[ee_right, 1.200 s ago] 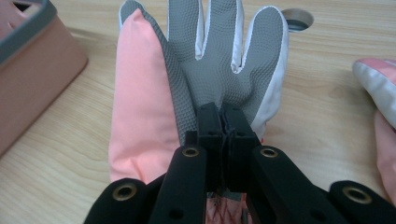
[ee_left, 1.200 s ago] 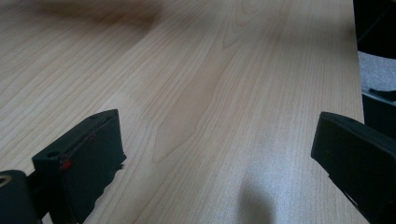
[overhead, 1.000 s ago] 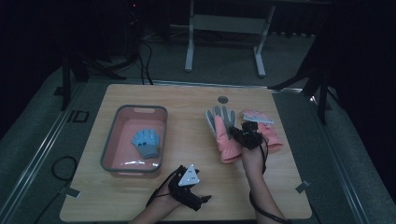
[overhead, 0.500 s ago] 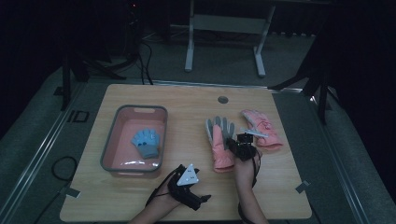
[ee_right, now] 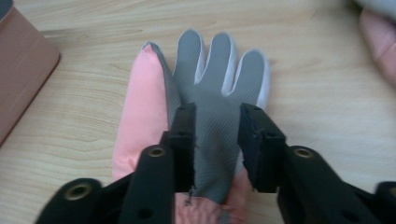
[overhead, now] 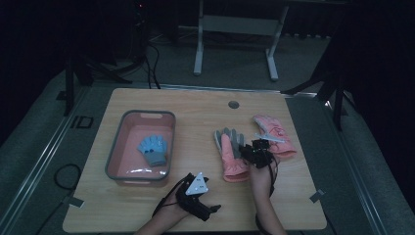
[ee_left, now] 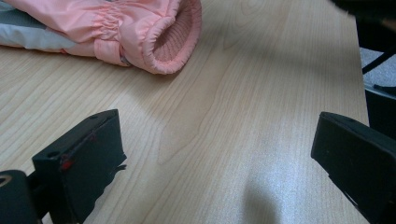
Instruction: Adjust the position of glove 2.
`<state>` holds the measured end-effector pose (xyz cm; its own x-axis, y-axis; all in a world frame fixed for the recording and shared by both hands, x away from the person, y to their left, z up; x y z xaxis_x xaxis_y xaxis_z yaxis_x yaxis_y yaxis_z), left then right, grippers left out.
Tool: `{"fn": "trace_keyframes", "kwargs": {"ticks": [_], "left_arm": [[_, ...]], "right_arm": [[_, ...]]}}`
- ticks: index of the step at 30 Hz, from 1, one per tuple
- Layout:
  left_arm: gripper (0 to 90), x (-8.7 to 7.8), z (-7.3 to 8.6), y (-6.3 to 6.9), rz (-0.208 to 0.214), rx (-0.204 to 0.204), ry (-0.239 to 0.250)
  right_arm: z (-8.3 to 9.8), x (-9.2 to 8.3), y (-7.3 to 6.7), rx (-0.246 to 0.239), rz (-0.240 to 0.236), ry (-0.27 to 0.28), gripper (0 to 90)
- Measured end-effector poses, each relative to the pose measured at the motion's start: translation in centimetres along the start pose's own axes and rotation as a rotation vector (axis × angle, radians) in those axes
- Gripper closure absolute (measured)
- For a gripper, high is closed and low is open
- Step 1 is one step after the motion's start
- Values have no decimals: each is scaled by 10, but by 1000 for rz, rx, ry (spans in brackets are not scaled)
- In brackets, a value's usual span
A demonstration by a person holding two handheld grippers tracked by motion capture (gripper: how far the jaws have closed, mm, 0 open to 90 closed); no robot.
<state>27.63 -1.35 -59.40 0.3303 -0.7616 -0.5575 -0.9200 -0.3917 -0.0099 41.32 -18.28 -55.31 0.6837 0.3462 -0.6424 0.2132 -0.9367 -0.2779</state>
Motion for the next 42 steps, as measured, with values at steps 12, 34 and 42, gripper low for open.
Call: {"fn": "trace_keyframes", "kwargs": {"ticks": [12,34,42], "left_arm": [[27,-1,0,0,0,-6,11],[26,-1,3,0,5,-14,11],[26,-1,4,-2,-2,-11,7]], "right_arm": [[-40,-30,39,-180,-74,45,631],[-81,-4,141,-254,-47,-1,583],[-58,36,164,-210,-20,-90,601]]}}
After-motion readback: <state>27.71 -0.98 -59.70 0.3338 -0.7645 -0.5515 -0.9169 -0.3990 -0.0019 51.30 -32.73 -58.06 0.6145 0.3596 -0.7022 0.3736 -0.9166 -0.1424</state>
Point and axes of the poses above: each handheld gripper's, and its own axes: x roughly forward along the jaws, z roughly out of its underside, y roughly to its right, the point moved 7 cm from there along x, roughly forward along the jaws, and after that the axes turned 4 degrees about x, right-handed, at the moved point
